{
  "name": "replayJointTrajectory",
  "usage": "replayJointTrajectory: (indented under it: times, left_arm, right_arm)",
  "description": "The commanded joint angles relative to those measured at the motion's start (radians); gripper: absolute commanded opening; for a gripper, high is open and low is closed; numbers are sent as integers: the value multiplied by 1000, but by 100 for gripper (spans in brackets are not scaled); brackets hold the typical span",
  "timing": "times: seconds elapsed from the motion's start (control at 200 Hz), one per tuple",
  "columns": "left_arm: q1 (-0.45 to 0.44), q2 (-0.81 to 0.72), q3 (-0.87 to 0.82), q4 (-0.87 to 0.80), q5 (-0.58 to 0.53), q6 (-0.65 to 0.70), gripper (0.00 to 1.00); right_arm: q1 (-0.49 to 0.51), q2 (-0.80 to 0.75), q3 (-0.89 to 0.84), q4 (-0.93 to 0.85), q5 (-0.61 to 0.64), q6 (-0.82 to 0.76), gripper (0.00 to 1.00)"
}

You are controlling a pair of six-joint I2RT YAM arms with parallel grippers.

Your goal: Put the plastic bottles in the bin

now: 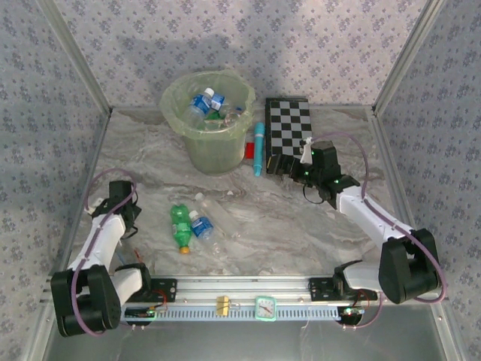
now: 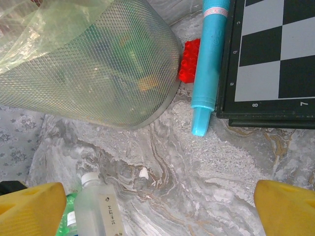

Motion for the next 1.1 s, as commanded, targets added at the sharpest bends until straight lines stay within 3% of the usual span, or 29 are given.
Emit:
replayJointTrajectory:
  times: [0.0,0.21,0.48,0.67,1.094]
  left_arm:
    - [9,39,-20,58,22,-20,100]
    - [9,104,-13,101,45,-5,100]
    - [-13,165,5,209,207,-3,100]
    - [-81,208,35,225,223,3,100]
    - [-83,197,103,113,217,73,100]
  right_arm:
    - [6,12,40,-35,-3,-11,100]
    - [11,6,50,-48,15,-10,100]
    - [17,14,58,-56,18,-7,100]
    - [25,13,51,-52,31,-7,100]
    - [19,6,12,-40,40,-18,100]
